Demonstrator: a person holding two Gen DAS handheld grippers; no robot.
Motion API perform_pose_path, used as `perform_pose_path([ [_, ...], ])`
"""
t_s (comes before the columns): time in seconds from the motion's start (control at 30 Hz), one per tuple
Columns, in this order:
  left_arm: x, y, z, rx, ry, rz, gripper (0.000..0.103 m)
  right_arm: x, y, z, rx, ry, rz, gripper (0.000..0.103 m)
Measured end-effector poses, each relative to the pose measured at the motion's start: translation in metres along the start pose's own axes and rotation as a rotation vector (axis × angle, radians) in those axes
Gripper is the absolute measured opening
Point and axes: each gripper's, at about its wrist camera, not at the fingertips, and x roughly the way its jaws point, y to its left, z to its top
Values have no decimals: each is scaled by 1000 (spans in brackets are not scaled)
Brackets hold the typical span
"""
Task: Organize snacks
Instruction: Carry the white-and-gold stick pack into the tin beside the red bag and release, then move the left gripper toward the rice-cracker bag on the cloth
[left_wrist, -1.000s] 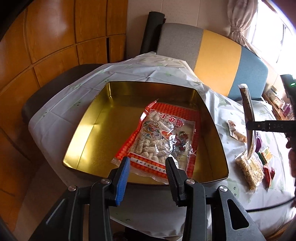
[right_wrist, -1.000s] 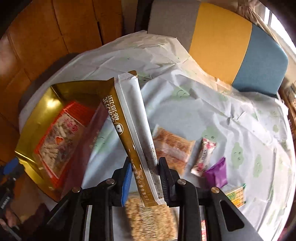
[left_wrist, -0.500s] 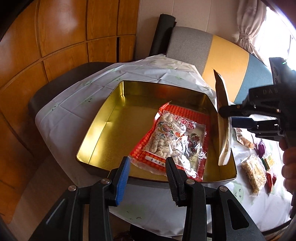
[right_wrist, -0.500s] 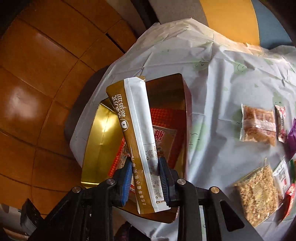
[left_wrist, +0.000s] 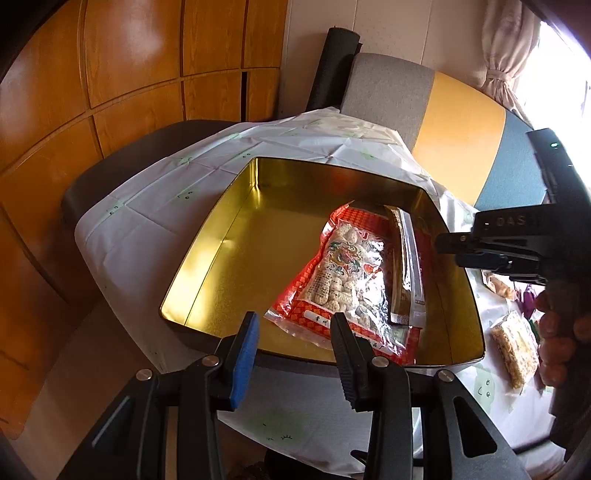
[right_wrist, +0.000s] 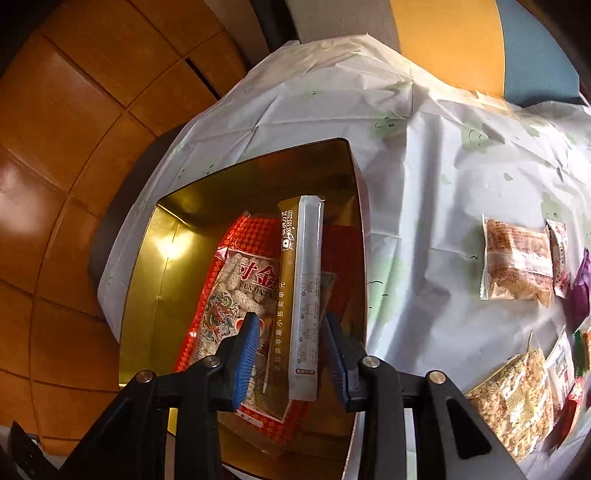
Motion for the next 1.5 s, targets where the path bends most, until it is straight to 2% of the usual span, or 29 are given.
perform_pose_path([
  [0.13,-3,-4,0,15,-12,3,40,-16,-2,-14,-72,-63,-23,36],
  [0.4,-10,-18,-5,60,-16,10,40,-48,-2,-47,-245,-203,-135,36],
  [0.67,-14,-37,-9,114,-17,-9,40,-85,-43,-75,-276,-273,-213,36],
  [0.77,-18,-50,-10,161,-34,-29,40,-100,-72,-88,-240,-272,-250,36],
  [0.9,-20,-70,-10,199,-28,-81,40,-119,-126,-102,-178,-216,-341,36],
  [0.97,-19,-83,-11,223,-12,-100,40,-135,-164,-104,-110,-212,-404,36],
  [1.13,-23,-123,-17,317,2,-148,40,-159,-249,-101,54,-194,-471,36],
  [1.2,-24,-140,-20,359,17,-180,41,-160,-276,-102,174,-184,-455,36],
  [1.23,-23,-148,-21,374,34,-200,40,-160,-286,-102,233,-177,-437,36],
  [1.33,-19,-174,-24,399,86,-249,42,-161,-301,-101,329,-184,-460,36],
  [1.37,-16,-183,-25,409,105,-259,45,-161,-303,-100,348,-186,-448,36],
  [1.43,-10,-199,-27,407,142,-279,59,-161,-303,-101,364,-193,-416,36],
  [1.5,-2,-210,-28,399,175,-298,63,-162,-298,-101,340,-203,-414,36],
])
